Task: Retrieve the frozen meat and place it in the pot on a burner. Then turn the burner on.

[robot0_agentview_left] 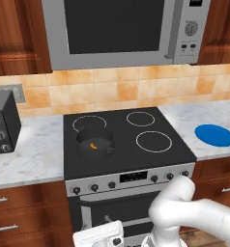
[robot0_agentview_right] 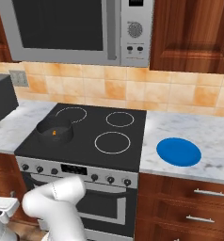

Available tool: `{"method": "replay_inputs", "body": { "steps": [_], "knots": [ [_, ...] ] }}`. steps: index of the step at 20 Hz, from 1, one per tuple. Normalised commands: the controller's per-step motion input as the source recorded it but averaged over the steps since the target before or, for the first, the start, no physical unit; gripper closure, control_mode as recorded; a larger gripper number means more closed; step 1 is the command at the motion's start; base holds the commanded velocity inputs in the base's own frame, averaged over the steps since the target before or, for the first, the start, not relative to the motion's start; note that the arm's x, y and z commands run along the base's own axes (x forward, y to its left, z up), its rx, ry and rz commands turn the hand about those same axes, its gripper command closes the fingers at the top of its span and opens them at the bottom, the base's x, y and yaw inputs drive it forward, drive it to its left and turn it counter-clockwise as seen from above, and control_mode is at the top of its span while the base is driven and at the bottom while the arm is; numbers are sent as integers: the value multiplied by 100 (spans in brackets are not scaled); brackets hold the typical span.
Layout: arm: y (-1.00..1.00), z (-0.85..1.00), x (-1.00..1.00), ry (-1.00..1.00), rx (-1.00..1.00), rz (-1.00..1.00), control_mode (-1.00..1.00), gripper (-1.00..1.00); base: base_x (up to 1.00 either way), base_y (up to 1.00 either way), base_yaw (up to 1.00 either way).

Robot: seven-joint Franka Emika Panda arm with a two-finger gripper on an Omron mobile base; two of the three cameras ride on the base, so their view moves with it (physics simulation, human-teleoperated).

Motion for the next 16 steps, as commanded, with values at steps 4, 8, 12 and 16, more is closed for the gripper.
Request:
{"method": "replay_inputs", "body": {
  "steps": [4,8,12,16],
  "knots": [
    [36,0,48,0,0,-22,-100,-100,0,0,0],
    [6,0,17,4,2,-20,-100,-100,0,0,0],
    [0,0,2,0,0,-1,-100,-100,0,0,0],
    [2,0,10,0,0,-2,-100,-100,0,0,0]
  ]
}}
